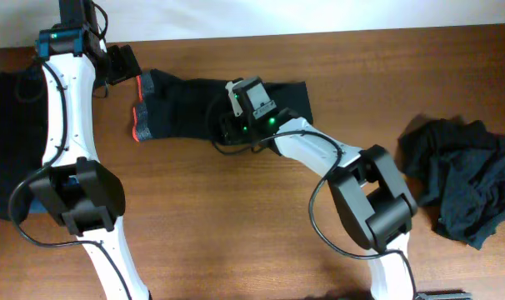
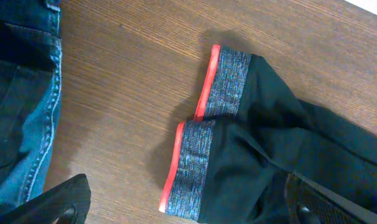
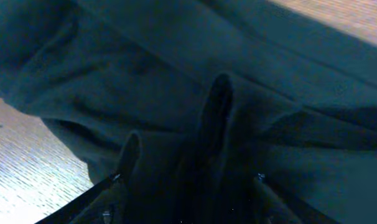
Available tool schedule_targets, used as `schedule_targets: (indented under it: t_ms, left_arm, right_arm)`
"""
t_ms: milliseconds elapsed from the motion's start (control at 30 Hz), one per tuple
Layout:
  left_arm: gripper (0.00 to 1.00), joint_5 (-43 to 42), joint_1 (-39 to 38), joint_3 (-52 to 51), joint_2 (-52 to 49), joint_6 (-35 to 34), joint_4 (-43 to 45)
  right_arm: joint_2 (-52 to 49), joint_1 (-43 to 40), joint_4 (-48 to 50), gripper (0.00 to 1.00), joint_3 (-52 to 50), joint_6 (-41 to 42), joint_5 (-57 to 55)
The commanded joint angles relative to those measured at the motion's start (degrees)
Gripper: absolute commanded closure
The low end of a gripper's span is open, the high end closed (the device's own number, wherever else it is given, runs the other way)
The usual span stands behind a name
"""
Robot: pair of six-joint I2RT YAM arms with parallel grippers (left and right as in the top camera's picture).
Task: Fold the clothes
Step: 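Lay the leg ends over the middle with the right gripper, then press the folded leggings down with the right gripper at the middle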
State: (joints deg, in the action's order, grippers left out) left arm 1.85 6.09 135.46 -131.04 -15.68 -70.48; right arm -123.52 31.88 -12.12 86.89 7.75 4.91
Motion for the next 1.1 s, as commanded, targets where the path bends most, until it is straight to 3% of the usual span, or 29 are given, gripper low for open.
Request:
schedule_targets:
  t_ms: [0,100,167,467,767,800,833,867,900,967,1067]
  left_arm:
    - [0.01,-0.6,0.2,1.1,1.6,-0.6,0.1]
    - [0.01,-0.6,0.2,0.9,1.6,-0.6,0.2]
    - [0.01,-0.6,0.2,0.8,1.5,-0.6,0.2]
    - [0.01,-0.6,0.2,0.8,1.5,-0.6,0.2]
    - [0.01,-0.6,0.2,0.8,1.5,-0.6,0.1]
    - [0.01,-0.6,0.2,0.8,1.5,-0.6,0.1]
    - [0.01,-0.6,0.2,0.8,1.5,-0.6,0.1]
    - [0.01,-0.6,0.2,0.8,1.5,-0.6,0.1]
    - [0.01,-0.6,0.2,0.8,1.5,-0.6,0.0]
    - [0.01,-0.6,0.2,0.7,1.5,-0.6,0.1]
    - [0.01,-0.6,0.2,0.8,1.5,-0.6,0.2]
  right_arm:
    - [-0.6,0.6,0.6,0.36,0.5,0.2,-0.7]
    - [-0.6,0.4,1.6,0.75,0.5,0.2,-1.4]
    - [-0.6,0.0,3.7,0.84,0.6,0.0,-1.3]
    - [-0.6,-0.8,4.5,0.93,4.9,-5.0,-2.7]
    - [-2.7,-3.5,7.2,0.92,6.0,-6.1,-2.2]
    - [-3.4,-3.8,7.2,0.89,6.0,-6.0,-1.4]
    - [-3.7,-4.0,6.8,0.68,6.0,-6.0,-0.3]
    - [-3.8,-4.1,6.4,0.39,6.0,-6.0,-0.2]
    - [-3.7,-4.1,5.7,0.21,6.1,-6.0,0.0]
    - [-3.0,-4.1,3.6,0.10,6.8,-6.0,1.4]
    - [-2.7,-4.0,-2.7,0.03,10.2,-6.0,4.2]
